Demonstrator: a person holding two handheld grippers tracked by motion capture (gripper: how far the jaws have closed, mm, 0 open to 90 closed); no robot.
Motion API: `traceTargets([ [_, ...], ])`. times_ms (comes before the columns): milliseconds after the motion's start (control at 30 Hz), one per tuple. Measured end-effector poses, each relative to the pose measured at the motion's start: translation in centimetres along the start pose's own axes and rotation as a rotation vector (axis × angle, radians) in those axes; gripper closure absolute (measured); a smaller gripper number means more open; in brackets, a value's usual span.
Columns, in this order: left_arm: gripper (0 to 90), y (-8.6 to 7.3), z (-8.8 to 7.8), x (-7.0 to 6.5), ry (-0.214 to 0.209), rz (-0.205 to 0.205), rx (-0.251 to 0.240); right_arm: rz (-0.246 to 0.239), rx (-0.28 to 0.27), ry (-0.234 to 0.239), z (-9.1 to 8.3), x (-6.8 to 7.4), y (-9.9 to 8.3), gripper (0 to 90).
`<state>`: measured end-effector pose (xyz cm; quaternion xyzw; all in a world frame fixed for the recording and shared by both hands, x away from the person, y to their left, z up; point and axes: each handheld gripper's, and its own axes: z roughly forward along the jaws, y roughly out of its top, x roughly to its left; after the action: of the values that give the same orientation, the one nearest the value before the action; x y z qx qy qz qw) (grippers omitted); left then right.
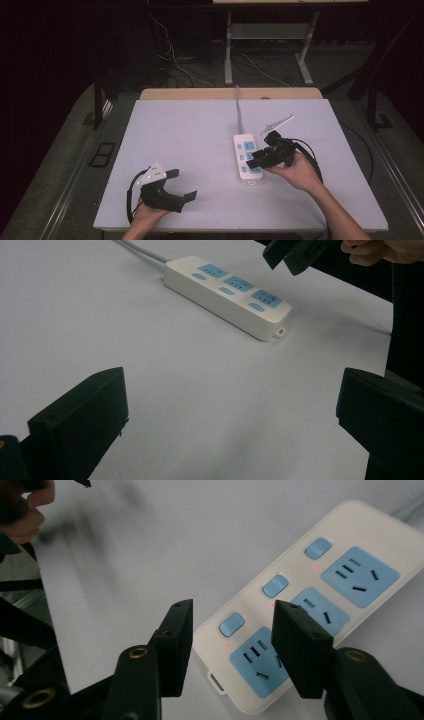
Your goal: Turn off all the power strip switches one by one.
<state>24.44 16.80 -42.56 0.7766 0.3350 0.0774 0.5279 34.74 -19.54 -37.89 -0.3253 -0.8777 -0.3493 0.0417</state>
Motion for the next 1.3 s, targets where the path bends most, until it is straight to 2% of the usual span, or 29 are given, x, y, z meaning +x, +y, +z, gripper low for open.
traceTargets([
  [67, 0.0, 0.0, 0.0, 0.0, 0.002, 0.001, 0.000, 0.006, 0.006, 0.004, 0.1, 0.0, 0.0, 57.7],
  [100, 0.0, 0.0, 0.0, 0.0, 0.003, 0.000, 0.000, 0.009, 0.000, 0.040, 0.3, -0.2, 0.0, 66.0],
  [233, 0.0, 0.0, 0.0, 0.0, 0.005, 0.001, 0.001, 0.011, -0.013, 0.070, 0.7, -0.3, 0.1, 80.1],
  [433, 0.0, 0.0, 0.0, 0.1, 0.005, 0.001, 0.000, 0.000, -0.016, 0.077, 1.4, -0.6, 0.2, 89.0],
  [700, 0.0, 0.0, 0.0, 0.0, 0.005, 0.004, 0.001, -0.006, 0.000, 0.075, 2.3, -0.7, 0.2, 89.9],
  [1067, 0.0, 0.0, 0.0, 0.1, 0.006, 0.006, 0.005, 0.015, -0.009, 0.084, 3.5, -1.5, -0.8, 89.9],
  [1300, 0.0, 0.0, 0.0, 0.1, 0.007, 0.007, 0.004, 0.018, 0.005, 0.082, 4.2, -1.4, -0.9, 89.8],
])
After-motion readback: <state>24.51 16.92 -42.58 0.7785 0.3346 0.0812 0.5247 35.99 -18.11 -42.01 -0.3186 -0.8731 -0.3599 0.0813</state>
